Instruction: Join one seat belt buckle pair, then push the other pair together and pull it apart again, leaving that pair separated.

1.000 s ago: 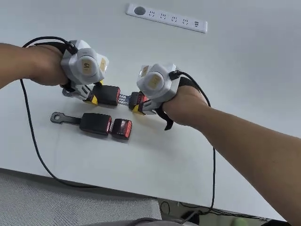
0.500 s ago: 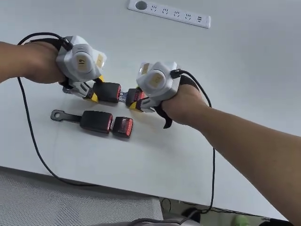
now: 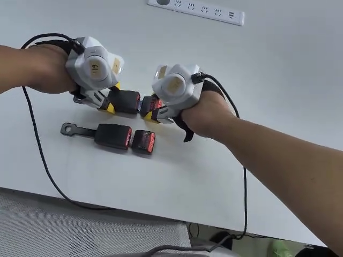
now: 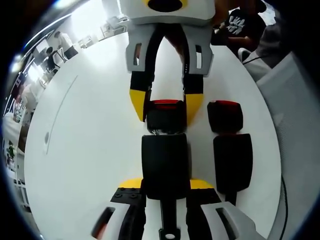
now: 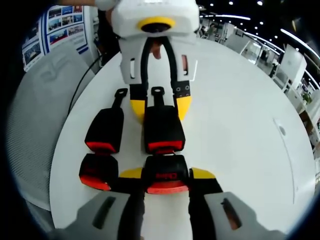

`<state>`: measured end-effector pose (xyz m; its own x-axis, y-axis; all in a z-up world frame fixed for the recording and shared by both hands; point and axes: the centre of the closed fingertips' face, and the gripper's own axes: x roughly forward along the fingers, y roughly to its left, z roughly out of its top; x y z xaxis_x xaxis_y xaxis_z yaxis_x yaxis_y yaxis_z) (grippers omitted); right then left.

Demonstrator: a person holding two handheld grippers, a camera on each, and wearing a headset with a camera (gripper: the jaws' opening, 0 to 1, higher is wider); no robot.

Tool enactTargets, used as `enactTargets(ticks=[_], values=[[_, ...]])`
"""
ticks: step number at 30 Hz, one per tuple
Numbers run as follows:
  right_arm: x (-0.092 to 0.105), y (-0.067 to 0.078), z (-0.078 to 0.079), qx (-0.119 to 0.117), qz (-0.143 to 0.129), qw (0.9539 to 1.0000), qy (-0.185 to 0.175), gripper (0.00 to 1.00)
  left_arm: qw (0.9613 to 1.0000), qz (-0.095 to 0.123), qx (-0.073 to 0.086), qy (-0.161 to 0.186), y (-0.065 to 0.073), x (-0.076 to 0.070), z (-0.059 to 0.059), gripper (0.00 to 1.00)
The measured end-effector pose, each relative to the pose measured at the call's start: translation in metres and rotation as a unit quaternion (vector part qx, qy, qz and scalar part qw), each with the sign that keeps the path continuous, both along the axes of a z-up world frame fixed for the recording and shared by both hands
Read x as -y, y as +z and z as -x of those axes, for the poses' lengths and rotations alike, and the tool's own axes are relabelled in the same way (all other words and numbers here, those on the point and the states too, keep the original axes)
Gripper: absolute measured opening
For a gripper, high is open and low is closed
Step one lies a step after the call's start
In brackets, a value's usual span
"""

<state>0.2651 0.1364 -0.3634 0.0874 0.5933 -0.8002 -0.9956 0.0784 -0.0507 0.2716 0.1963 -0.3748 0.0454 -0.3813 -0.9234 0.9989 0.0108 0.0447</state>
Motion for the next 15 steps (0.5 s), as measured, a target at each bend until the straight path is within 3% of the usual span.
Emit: enactTargets(ticks=[15], values=[[0.0021, -0.0022, -0.0017, 0.004, 0.004, 1.0000, 0.001, 0.32, 1.0000, -0.002, 0.001, 0.007, -0.0010, -0.0004, -0.0011, 0.30]])
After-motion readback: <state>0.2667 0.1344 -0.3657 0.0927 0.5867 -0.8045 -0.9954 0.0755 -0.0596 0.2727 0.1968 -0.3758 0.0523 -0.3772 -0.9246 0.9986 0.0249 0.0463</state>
